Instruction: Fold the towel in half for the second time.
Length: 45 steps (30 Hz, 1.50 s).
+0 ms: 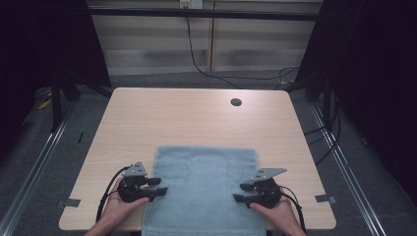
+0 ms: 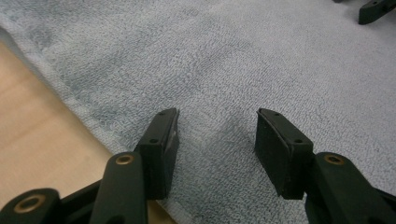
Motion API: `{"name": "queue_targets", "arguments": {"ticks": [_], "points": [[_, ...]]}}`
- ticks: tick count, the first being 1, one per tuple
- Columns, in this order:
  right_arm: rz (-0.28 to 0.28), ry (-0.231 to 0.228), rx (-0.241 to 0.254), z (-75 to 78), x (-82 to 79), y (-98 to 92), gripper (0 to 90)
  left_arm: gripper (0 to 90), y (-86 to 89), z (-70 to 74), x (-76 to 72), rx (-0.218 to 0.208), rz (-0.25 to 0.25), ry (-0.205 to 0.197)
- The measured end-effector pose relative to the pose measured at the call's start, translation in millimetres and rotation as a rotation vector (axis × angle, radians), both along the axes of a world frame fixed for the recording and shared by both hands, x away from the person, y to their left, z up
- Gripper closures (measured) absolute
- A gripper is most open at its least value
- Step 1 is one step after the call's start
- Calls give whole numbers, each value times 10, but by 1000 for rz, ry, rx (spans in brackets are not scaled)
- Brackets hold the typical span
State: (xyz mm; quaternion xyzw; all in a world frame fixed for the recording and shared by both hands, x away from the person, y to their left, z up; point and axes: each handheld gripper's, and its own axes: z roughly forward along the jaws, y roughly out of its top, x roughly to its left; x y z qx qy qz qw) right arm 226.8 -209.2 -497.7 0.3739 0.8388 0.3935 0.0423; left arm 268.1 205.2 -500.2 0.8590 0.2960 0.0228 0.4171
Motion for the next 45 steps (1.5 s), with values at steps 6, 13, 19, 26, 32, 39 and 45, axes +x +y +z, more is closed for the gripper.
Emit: {"name": "queue_targets", "arguments": {"ticks": [6, 13, 19, 26, 32, 39, 45], "points": [[-25, -33, 49, 143, 114, -92, 440, 464, 47, 123, 148, -52, 19, 12], [-136, -124, 82, 332, 577, -336, 445, 452, 134, 276, 605, -108, 115, -24], [-202, -137, 85, 332, 946, -492, 451, 448, 79, 247, 1004, -99, 162, -32], [-225, -79, 36, 103, 1271, -490, 424, 408, 51, 31, 1247, -72, 204, 5], [-232, -32, 14, -52, 1373, -509, 427, 363, 4, -73, 1292, -15, 184, 4], [-180, 3, 17, -77, 1330, -483, 718, 783, 31, -83, 1251, -38, 121, 34], [-192, -42, 93, 103, 1334, -541, 850, 824, 66, 76, 1276, -136, 162, 3]]}}
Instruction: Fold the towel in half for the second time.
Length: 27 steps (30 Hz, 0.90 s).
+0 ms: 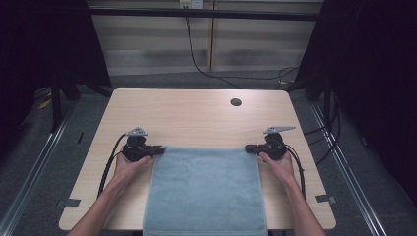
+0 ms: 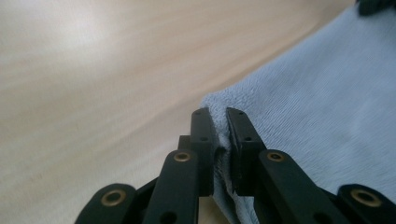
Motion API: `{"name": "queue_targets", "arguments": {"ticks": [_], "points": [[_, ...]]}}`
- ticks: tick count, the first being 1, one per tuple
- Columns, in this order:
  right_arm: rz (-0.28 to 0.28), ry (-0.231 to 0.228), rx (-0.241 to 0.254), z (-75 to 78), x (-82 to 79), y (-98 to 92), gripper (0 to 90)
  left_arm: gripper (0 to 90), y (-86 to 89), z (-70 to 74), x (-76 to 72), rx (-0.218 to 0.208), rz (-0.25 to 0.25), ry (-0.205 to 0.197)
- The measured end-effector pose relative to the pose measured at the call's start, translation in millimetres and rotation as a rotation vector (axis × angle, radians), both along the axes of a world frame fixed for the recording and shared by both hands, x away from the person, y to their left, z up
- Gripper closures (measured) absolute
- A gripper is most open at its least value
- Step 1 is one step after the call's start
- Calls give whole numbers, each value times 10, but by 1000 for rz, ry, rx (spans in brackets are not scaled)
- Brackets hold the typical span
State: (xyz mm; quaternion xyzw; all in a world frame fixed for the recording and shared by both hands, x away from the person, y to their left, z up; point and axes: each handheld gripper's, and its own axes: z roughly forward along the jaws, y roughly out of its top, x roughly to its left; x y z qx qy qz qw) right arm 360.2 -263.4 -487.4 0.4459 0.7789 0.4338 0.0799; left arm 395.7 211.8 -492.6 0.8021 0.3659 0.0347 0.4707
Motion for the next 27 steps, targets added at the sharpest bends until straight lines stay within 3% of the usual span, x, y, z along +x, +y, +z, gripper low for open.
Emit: {"name": "queue_targets", "arguments": {"ticks": [4, 5, 9, 13, 15, 17, 23, 27], "points": [[-22, -63, 27, 260, 101, -38, 855, 826, -24, 268, 125, -40, 30, -61], [-32, -80, 33, 336, 136, -47, 855, 827, -28, 382, 174, -66, 42, -78], [-68, -166, 54, 662, 275, -81, 855, 825, -40, 756, 286, -98, 65, -161], [-82, -238, 76, 963, 337, -78, 856, 822, -28, 1020, 284, -136, 69, -225], [-69, -263, 98, 1040, 289, -61, 855, 823, -8, 1040, 214, -133, 55, -241], [-39, -275, 89, 1046, 190, -28, 856, 823, 27, 996, 103, -129, 45, -246], [31, -276, 88, 895, -267, -36, 855, 822, 140, 764, -368, -161, -6, -234], [56, -268, 82, 814, -525, -51, 852, 815, 170, 690, -627, -140, -38, -226]]}}
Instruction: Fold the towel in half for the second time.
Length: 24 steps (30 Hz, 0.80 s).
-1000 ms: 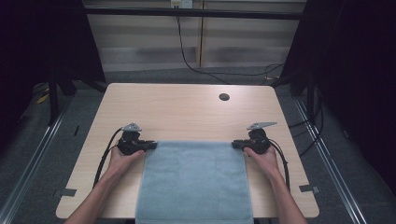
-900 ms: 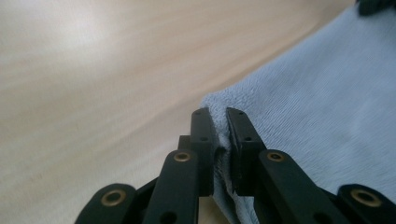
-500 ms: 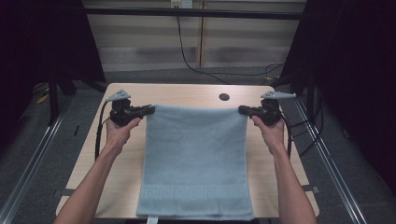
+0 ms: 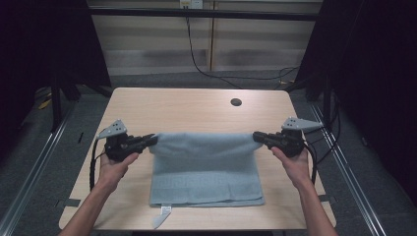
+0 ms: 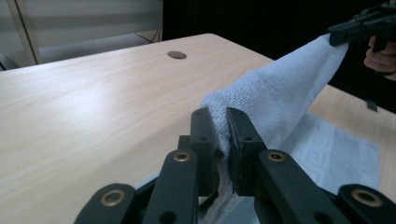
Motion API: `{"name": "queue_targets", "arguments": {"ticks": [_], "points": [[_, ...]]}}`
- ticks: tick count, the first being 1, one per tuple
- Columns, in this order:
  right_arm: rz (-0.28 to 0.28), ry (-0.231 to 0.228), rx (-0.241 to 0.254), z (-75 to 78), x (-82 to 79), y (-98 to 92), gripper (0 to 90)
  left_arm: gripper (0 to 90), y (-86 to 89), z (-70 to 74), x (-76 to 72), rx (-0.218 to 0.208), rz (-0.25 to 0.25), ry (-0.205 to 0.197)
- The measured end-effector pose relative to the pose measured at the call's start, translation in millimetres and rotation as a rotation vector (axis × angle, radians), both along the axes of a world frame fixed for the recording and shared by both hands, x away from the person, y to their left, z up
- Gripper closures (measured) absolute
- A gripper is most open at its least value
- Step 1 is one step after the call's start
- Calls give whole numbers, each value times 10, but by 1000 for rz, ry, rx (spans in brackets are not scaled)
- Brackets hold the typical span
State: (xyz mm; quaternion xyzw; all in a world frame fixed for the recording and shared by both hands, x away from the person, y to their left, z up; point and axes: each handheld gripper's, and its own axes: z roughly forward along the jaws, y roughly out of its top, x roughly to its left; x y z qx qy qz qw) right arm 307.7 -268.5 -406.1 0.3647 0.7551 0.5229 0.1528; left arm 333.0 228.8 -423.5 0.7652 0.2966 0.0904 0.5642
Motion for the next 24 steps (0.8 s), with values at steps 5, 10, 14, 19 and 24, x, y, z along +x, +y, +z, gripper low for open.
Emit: {"name": "queue_targets", "arguments": {"ticks": [5, 10, 14, 19, 24], "points": [[32, 22, -23, -114, -321, 13, 838, 806, 22, -123, -332, 52, -43, 34], [55, 73, -46, -304, -661, 6, 755, 707, 114, -276, -617, 57, -101, 85], [14, 63, -3, -359, -860, -108, 672, 583, 225, -246, -659, 5, -49, 80], [-99, 71, 16, -444, -832, -195, 564, 469, 331, -409, -436, 39, 69, 140], [-202, 83, 4, -549, -803, -286, 497, 361, 434, -519, -384, 61, 142, 157]]}}
